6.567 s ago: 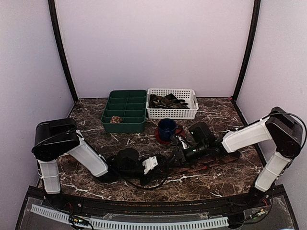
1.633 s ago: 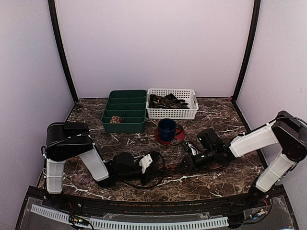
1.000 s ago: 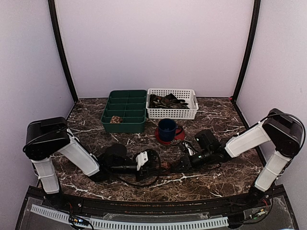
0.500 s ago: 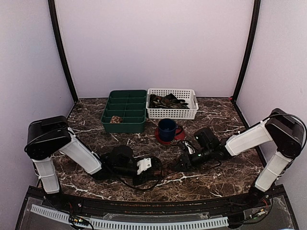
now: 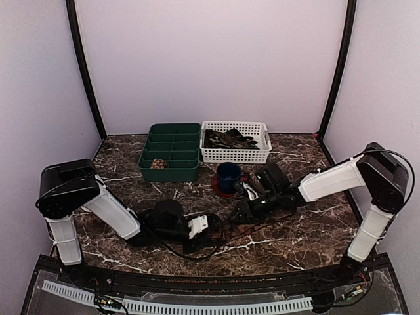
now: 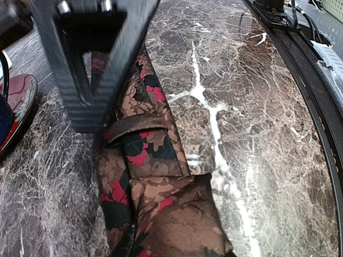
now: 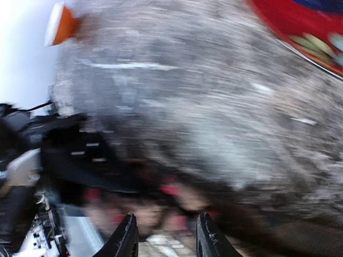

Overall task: Roll the ties
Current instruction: Roll the tie at the center of the board.

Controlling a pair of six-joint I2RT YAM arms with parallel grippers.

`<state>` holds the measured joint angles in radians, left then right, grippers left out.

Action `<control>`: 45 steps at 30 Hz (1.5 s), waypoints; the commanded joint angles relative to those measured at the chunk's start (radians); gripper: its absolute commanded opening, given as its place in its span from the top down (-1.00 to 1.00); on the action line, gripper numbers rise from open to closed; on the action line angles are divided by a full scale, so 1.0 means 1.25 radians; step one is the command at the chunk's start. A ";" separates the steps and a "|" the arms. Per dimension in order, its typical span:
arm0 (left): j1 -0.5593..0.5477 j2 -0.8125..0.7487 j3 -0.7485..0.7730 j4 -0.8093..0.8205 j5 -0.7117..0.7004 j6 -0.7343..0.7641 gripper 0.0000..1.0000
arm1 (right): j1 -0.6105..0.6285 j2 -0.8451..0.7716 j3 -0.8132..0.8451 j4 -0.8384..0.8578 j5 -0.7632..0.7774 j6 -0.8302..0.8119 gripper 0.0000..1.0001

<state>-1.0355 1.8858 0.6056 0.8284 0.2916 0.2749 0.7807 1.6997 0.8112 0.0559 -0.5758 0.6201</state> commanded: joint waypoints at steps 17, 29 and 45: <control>0.028 -0.032 -0.021 -0.027 -0.002 0.030 0.54 | -0.036 -0.005 -0.168 0.001 0.072 0.016 0.30; 0.014 0.021 -0.024 -0.091 -0.042 0.058 0.49 | 0.044 -0.042 -0.029 0.042 -0.032 0.087 0.15; 0.011 0.028 -0.025 -0.085 -0.050 0.057 0.47 | 0.125 0.114 0.036 0.147 -0.041 0.171 0.22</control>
<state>-1.0187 1.8793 0.5938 0.8391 0.2676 0.3298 0.9024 1.8179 0.8375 0.1799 -0.6132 0.8055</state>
